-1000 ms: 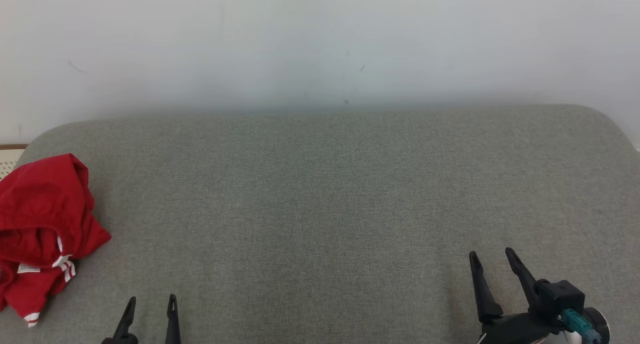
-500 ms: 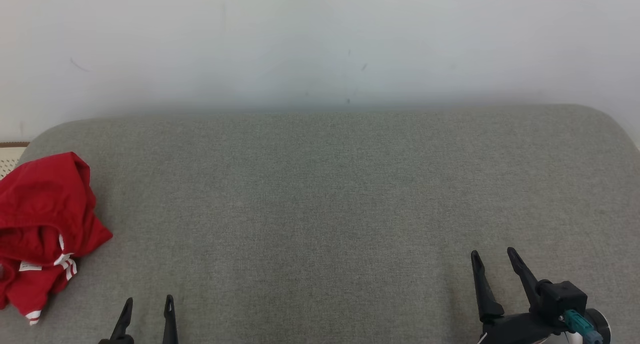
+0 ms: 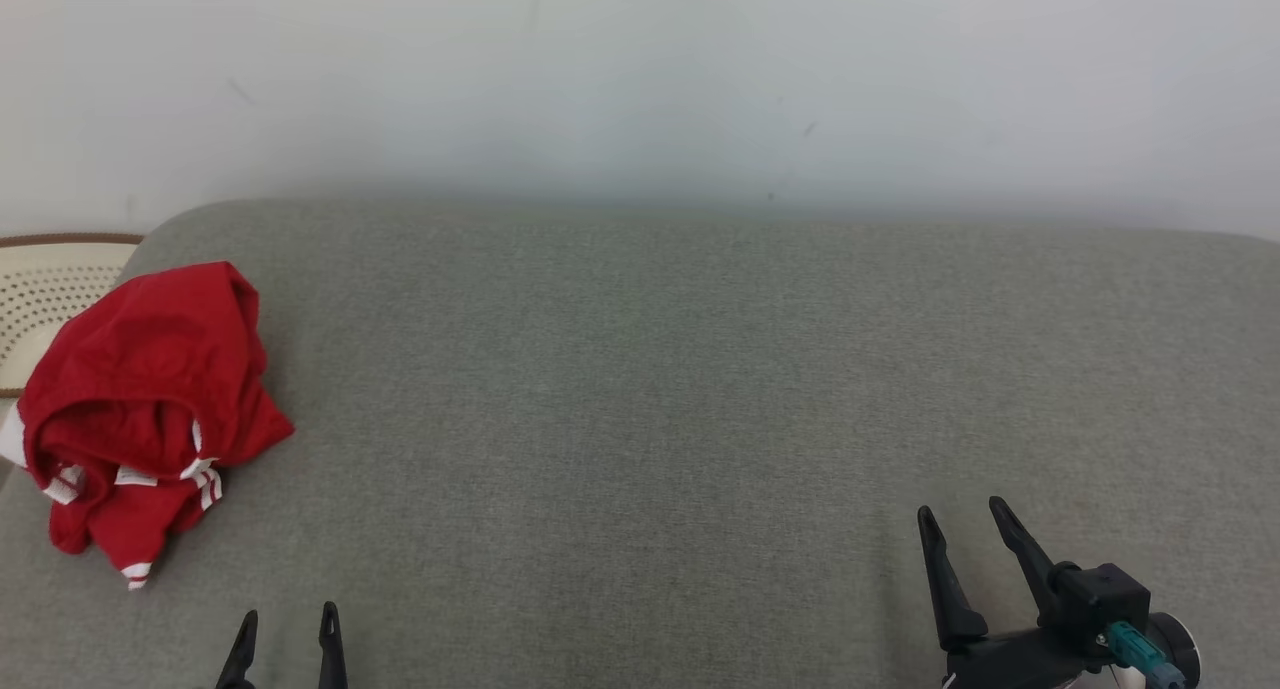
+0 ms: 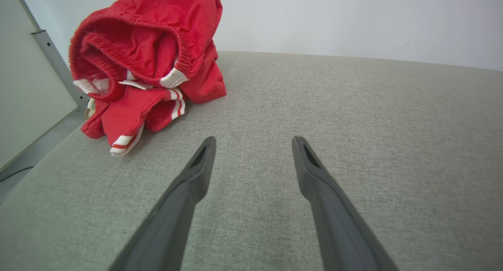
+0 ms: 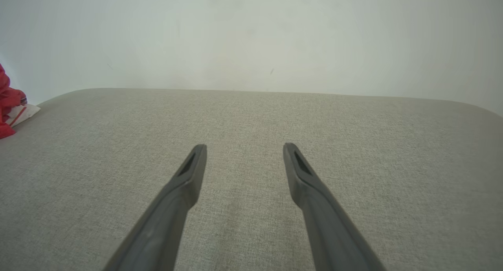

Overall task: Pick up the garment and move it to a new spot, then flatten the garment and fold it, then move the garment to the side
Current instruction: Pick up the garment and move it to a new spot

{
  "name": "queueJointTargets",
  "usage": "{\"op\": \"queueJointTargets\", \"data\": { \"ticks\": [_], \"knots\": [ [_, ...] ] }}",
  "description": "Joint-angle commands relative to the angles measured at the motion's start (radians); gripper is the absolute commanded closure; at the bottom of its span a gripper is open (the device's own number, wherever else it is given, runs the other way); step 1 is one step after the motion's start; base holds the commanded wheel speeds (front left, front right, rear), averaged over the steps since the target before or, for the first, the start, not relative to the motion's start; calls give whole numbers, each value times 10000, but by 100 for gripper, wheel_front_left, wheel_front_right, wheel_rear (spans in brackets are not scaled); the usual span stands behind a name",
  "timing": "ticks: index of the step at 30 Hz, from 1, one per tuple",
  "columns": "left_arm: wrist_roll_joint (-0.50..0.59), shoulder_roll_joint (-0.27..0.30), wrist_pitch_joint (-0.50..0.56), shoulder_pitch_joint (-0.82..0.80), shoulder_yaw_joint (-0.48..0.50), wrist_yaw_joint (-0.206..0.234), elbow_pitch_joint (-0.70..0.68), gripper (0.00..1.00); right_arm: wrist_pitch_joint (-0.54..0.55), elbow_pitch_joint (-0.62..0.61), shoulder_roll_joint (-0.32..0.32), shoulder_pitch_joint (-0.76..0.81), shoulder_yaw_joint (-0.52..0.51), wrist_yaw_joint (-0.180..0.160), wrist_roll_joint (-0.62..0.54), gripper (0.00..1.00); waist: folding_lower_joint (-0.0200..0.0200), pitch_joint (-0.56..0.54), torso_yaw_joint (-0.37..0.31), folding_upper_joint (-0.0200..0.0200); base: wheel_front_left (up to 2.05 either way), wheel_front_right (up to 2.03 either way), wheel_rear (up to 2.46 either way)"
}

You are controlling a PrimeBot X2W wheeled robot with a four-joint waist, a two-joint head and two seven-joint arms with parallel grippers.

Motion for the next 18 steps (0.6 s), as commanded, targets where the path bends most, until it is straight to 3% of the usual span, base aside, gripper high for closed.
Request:
{"op": "queueJointTargets", "data": {
  "ticks": [1,18],
  "knots": [
    [-91,-5,-42,143,50,-2,37,0,-48,-12,-39,-77,48,7,47,0,0,76,478,0,0,0,0],
    [-9,-53,-33,286,462,-111,94,0,-32,101,-13,-276,655,7,208,0,0,217,3401,0,0,0,0]
  ]
}}
